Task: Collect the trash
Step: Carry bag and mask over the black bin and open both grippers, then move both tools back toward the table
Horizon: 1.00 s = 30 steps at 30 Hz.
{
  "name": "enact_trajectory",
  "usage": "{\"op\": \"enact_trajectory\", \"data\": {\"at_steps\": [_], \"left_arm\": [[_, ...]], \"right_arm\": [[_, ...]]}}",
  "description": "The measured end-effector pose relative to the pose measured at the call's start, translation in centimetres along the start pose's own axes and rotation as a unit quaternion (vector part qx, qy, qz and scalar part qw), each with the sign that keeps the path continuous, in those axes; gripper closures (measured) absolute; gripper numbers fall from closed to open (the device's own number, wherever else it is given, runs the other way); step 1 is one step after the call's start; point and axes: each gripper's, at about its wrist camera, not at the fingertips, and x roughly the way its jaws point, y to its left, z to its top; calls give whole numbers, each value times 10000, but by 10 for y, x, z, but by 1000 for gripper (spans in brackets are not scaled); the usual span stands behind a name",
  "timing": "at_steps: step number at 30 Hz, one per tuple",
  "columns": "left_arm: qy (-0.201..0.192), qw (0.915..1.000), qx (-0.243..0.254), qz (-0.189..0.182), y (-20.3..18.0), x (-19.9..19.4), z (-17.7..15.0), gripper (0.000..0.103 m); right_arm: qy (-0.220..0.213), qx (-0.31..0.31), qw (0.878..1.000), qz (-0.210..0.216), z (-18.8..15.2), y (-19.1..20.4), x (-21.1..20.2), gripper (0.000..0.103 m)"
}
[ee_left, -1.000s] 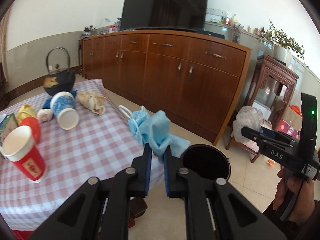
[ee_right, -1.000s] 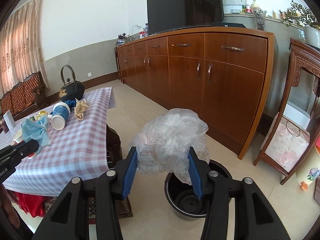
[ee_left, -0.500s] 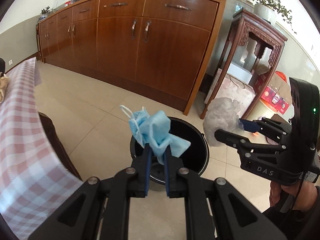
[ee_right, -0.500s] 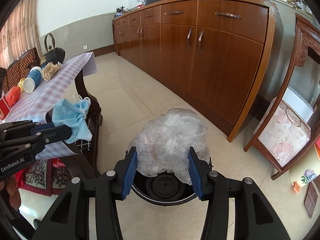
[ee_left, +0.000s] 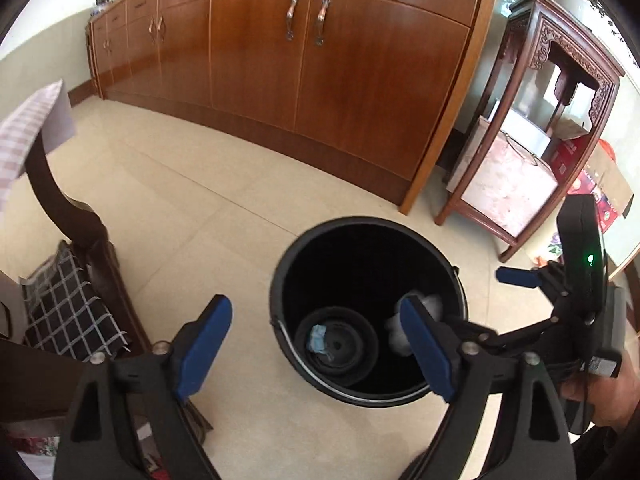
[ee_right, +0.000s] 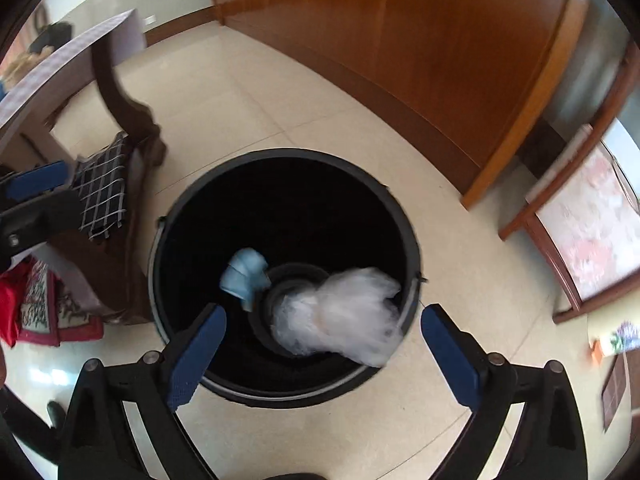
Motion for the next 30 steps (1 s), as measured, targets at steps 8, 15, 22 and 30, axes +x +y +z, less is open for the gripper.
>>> {"op": "enact_trajectory", "data": {"at_steps": [8,15,22,30], "left_arm": [[-214,9991,40,359,-20,-54,-3,7],[-586,9957,59,711,-19,-110,0,3],[-861,9901,7,1107,11,-151,-12,3],[-1286,9765,-472,1662,48,-197,-36,0]], "right_arm": [[-870,449,9947,-312,8,-4,-62,0],[-1666,893,9798,-646,5,4,-127,0],[-2240,1213,9639,-775,-9,33,-170,0],[-2469,729,9653,-427,-9,90,-196,0]]}}
